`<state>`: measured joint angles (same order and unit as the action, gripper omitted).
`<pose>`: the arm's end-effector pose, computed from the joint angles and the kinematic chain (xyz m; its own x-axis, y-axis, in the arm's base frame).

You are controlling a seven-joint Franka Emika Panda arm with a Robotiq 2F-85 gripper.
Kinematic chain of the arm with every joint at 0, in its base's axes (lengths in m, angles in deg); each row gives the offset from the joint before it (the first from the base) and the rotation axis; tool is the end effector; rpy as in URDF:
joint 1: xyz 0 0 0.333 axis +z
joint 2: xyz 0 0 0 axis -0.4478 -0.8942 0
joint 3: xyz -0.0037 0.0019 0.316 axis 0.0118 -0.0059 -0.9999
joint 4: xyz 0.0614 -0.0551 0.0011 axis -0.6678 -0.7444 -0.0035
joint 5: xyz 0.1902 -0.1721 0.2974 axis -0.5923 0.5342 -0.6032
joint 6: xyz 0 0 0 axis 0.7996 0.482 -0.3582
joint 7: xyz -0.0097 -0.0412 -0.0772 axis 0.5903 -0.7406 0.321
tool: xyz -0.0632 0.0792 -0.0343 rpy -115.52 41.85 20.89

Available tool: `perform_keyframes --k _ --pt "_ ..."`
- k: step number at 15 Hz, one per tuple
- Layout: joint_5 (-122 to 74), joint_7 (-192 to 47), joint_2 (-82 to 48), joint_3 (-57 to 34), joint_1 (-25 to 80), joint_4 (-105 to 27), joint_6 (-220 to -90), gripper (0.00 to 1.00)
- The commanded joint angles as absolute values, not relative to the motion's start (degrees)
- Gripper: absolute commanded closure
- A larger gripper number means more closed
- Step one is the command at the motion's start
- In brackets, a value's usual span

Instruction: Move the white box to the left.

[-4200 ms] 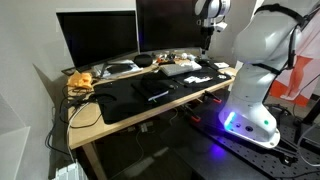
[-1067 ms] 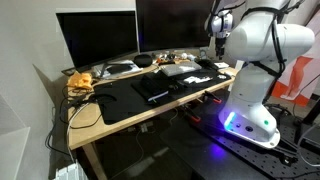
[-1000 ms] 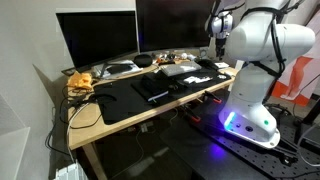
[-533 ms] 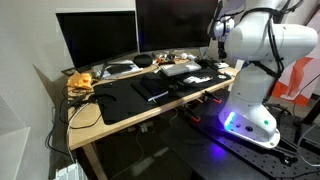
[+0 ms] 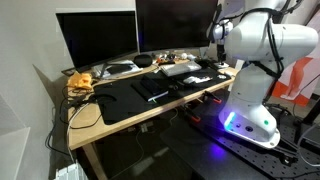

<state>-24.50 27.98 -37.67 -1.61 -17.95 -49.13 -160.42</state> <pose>0.3565 -0.5537 0.2012 0.7346 0.6567 -0.1709 0.6668 -0.7452 0.0029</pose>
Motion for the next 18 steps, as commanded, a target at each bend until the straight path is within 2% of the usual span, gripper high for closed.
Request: perform_keyframes --k 1,18 --pt "-23.2 29.6 -38.2 -2.7 -19.2 -47.3 -158.7 0.0" --pt "-20.0 31.6 -39.9 -2.7 -19.2 -46.9 -160.1 0.0"
